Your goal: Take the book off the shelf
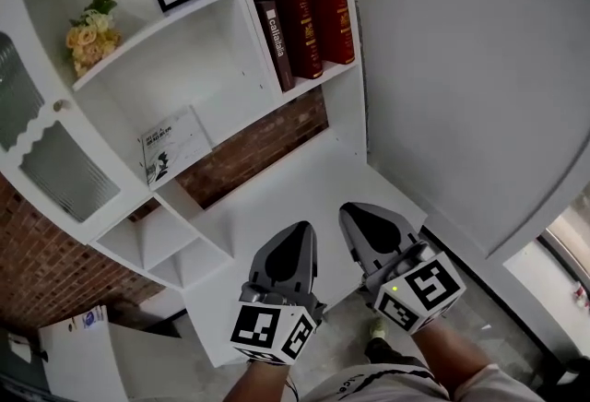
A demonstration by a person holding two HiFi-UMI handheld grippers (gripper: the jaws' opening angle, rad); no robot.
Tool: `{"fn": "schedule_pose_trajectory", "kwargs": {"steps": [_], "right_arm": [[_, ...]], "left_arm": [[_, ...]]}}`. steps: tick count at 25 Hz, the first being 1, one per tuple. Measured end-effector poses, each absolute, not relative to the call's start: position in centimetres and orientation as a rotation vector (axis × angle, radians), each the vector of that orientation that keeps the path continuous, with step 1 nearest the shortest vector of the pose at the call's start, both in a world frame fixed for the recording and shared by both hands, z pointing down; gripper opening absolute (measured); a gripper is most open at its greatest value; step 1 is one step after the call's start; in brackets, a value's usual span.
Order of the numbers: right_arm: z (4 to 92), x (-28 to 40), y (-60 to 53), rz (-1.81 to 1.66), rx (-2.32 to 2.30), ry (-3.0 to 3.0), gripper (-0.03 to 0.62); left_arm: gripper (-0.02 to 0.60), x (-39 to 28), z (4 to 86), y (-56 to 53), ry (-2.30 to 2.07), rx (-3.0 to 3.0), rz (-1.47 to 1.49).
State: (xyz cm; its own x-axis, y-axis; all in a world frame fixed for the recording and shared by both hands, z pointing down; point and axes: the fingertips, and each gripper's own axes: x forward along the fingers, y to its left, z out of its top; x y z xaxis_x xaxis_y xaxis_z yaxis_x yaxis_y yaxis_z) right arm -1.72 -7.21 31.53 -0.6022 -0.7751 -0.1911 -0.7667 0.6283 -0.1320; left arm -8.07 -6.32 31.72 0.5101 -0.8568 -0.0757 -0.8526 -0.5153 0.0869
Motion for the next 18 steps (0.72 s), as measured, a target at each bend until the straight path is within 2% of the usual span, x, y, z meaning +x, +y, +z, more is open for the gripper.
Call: {"fn": "schedule_pose_trajectory", "kwargs": {"steps": [10, 18], "right_arm": [[28.8, 1.6, -18.6, 0.004, -1.132, 2.672, 0.020], [26.9, -0.1, -25.7, 0.020, -1.069, 2.676, 0.021]], "left_arm": [[0.011, -5.5, 30.3, -16.5, -1.730, 2.601, -0.179], [0.011, -6.1, 29.4, -21.7, -1.811, 2.598, -0.156]]}}
